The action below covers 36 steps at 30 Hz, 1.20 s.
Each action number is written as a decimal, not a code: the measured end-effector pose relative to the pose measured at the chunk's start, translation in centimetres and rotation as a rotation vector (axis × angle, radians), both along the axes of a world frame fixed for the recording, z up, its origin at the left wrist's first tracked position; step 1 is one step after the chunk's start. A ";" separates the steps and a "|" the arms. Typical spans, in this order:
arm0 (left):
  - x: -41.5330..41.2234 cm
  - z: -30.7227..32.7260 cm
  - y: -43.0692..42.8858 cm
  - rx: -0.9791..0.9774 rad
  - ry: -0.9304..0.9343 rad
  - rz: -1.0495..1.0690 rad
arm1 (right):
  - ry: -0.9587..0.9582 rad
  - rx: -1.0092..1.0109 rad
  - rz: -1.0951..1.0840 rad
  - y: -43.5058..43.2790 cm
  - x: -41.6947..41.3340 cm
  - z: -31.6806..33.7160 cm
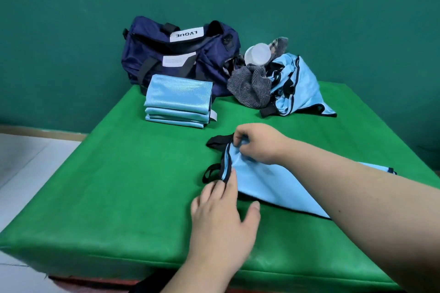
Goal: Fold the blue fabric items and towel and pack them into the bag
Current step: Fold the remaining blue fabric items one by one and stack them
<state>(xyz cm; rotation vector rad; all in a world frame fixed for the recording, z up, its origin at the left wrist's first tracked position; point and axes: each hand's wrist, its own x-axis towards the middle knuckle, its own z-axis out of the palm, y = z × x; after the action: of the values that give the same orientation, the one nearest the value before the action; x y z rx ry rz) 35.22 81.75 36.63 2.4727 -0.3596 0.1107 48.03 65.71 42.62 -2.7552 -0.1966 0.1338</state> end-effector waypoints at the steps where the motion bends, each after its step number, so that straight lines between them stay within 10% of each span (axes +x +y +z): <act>1: 0.2 0.5 0.4 -0.149 0.058 -0.018 | -0.023 0.080 -0.036 -0.4 -0.4 0.9; 4: 0.8 3.5 1.1 -0.683 0.151 0.035 | -0.130 0.346 -0.117 -2.0 -2.6 5.0; 9: 2.1 13.9 0.9 -0.974 0.040 -0.034 | -0.314 0.607 -0.160 -5.0 -7.7 15.1; 18: -0.9 30.7 0.2 -0.931 -0.042 -0.344 | -0.594 0.959 0.061 -8.7 -18.7 28.1; 36: 6.3 31.7 -2.8 -0.685 0.105 -0.389 | -0.524 0.903 -0.165 -12.2 -13.2 26.7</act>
<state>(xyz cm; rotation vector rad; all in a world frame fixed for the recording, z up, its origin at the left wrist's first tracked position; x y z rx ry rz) 41.52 78.90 68.29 1.6954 -0.6290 -0.0539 34.85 53.48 69.29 -1.8362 -0.1186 -0.5836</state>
